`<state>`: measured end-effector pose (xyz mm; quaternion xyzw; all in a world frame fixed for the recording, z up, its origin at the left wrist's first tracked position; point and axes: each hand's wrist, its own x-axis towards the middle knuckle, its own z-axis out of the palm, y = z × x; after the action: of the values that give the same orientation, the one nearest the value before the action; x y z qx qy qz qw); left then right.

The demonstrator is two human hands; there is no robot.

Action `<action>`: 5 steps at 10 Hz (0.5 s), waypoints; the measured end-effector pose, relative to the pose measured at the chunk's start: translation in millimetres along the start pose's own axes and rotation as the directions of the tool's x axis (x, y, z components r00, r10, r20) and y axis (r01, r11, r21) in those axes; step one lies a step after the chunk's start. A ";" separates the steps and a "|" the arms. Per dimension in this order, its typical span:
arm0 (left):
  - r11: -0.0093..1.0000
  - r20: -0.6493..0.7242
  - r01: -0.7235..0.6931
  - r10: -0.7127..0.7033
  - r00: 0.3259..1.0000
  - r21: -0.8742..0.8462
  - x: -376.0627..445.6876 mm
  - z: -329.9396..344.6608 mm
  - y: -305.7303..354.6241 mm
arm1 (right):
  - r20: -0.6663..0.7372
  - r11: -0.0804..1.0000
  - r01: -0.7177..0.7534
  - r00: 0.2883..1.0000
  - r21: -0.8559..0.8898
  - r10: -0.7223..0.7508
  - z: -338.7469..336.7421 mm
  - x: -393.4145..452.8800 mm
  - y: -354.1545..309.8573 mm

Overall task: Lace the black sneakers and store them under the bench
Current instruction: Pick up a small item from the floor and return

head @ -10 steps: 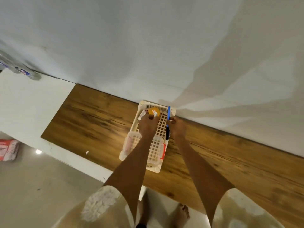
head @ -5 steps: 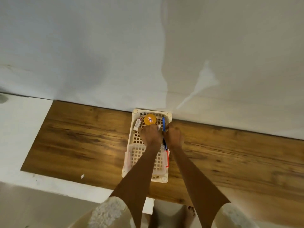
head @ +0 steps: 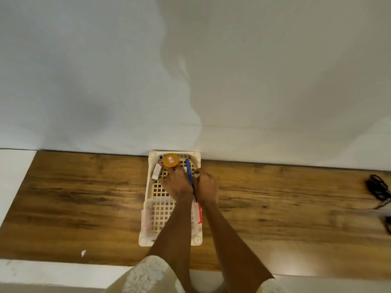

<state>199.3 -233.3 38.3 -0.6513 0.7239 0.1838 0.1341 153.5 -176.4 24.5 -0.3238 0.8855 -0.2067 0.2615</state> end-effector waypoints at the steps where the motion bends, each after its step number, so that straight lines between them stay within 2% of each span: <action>1: 0.999 -0.112 -0.032 0.027 0.993 -0.040 -11.3 -4.7 1.7 | 0.006 0.999 -0.046 0.999 0.014 0.046 -25.6 -29.1 -6.4; 2: 0.985 -0.227 -0.160 0.142 0.964 -0.064 -34.7 -8.8 7.7 | -0.039 0.998 -0.053 0.998 0.038 0.054 -35.8 -45.8 9.0; 3: 0.954 -0.245 -0.287 0.257 0.935 -0.090 -73.1 -16.3 20.5 | -0.087 0.985 -0.104 0.989 0.135 0.116 -51.1 -71.2 30.6; 4: 0.902 -0.196 -0.431 0.417 0.888 -0.033 -122.0 -15.6 33.8 | -0.157 0.973 -0.086 0.980 0.215 0.121 -69.5 -96.2 58.7; 5: 0.822 -0.076 -0.569 0.569 0.819 0.017 -180.0 -0.6 52.4 | -0.203 0.960 -0.149 0.959 0.235 0.198 -95.8 -128.6 104.1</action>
<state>168.2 -68.3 121.7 -0.4126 0.8894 0.1921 0.0429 132.0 3.4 85.6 -0.1884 0.9065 -0.3137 0.2108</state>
